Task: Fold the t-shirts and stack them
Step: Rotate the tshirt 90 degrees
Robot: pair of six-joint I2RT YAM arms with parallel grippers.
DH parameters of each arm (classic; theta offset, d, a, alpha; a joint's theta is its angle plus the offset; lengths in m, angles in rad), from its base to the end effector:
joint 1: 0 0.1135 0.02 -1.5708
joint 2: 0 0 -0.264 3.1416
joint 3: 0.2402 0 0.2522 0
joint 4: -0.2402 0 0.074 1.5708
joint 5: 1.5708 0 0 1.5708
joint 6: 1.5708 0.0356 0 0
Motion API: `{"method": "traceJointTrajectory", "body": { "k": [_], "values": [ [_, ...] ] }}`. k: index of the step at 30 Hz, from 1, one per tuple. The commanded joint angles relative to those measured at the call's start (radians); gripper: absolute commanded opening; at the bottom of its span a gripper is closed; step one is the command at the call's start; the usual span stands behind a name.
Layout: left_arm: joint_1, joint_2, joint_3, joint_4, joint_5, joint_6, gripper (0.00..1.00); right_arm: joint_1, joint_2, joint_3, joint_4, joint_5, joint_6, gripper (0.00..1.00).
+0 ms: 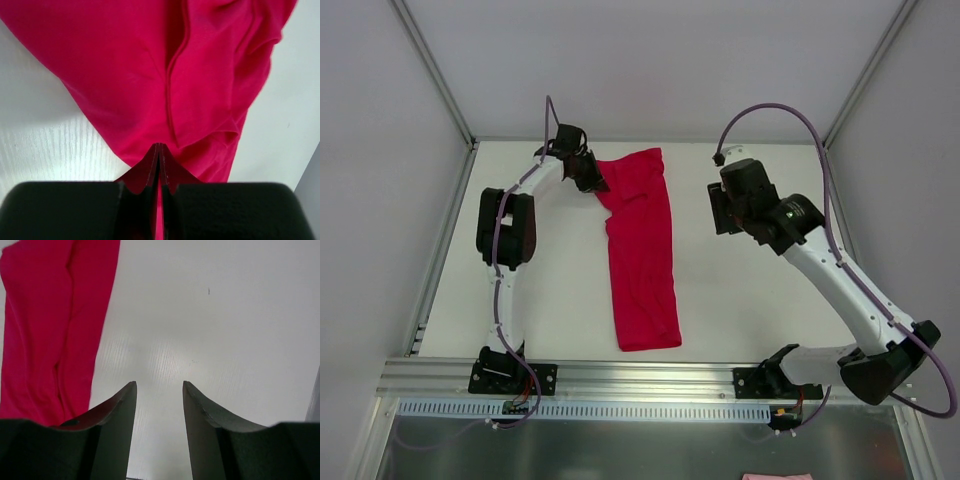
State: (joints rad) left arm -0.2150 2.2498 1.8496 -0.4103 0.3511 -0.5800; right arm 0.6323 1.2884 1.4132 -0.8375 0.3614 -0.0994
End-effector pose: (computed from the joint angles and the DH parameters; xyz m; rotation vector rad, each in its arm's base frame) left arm 0.4945 -0.1205 0.2009 -0.2749 2.4497 -0.7825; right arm 0.2198 0.1454 0.3869 -0.6220 2.1434 -0.1241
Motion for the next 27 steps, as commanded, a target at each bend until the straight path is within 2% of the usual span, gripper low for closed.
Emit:
{"method": "traceJointTrajectory", "body": {
  "k": [1, 8, 13, 19, 24, 27],
  "values": [
    [-0.003, 0.043, 0.048, -0.045, 0.031, 0.003, 0.0, -0.008, -0.06, 0.095, -0.028, 0.045, -0.022, 0.46],
    [-0.001, 0.174, 0.154, -0.08, 0.06, -0.021, 0.0, -0.008, -0.072, 0.185, -0.064, 0.073, -0.048, 0.46],
    [0.006, 0.254, 0.279, -0.11, 0.068, -0.029, 0.0, -0.009, -0.086, 0.185, -0.095, 0.097, -0.056, 0.46],
    [0.052, 0.294, 0.324, -0.09, 0.058, -0.072, 0.0, -0.009, -0.133, 0.156, -0.133, 0.111, -0.03, 0.45],
    [0.107, 0.318, 0.362, -0.038, 0.068, -0.113, 0.0, -0.009, -0.167, 0.116, -0.172, 0.068, 0.016, 0.42],
    [0.129, 0.347, 0.416, -0.021, 0.081, -0.124, 0.07, -0.009, -0.178, 0.096, -0.19, -0.004, 0.05, 0.39]
  ]
}}
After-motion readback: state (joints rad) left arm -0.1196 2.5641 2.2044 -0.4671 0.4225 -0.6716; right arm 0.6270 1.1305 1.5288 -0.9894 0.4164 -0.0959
